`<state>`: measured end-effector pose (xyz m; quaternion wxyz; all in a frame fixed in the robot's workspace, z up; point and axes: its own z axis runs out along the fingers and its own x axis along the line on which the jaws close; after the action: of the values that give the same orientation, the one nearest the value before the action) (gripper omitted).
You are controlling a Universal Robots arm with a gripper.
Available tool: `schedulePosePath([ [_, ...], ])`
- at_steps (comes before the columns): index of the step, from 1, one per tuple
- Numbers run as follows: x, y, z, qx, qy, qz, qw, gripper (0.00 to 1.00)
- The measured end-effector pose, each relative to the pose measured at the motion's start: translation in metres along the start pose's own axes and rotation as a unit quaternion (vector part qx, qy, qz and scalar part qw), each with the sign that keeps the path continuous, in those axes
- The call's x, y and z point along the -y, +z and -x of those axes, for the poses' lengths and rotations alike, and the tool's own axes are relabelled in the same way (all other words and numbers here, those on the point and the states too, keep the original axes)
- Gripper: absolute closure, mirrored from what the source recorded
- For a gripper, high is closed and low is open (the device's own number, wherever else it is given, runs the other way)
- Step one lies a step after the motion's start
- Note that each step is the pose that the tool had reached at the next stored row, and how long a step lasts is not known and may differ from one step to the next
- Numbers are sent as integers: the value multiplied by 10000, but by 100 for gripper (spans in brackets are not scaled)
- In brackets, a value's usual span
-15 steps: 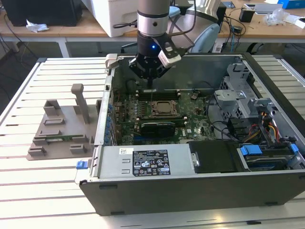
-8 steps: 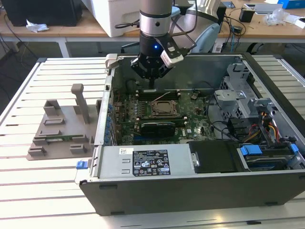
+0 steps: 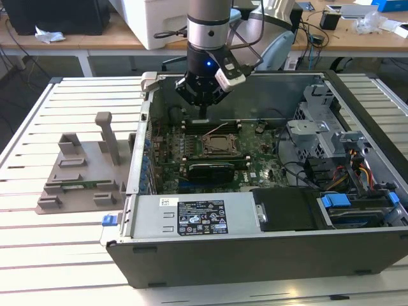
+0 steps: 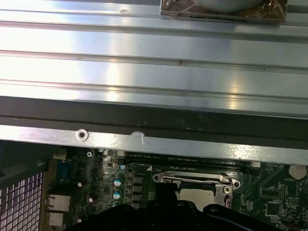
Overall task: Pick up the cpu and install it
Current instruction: 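Install the first cpu locking lever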
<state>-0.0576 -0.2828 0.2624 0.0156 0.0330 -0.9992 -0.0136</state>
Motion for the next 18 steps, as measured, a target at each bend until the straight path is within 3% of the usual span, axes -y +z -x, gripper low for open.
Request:
schedulePosePath([
  [1, 1, 6, 4, 0, -1, 31, 10000, 89],
  [4, 4, 39, 28, -6, -6, 193, 9998, 89],
  [7, 6, 72, 43, -8, -10, 314, 9995, 89],
  [11, 7, 120, 44, -3, -12, 397, 9992, 89],
  [18, 18, 246, 48, -3, -13, 398, 9992, 89],
])
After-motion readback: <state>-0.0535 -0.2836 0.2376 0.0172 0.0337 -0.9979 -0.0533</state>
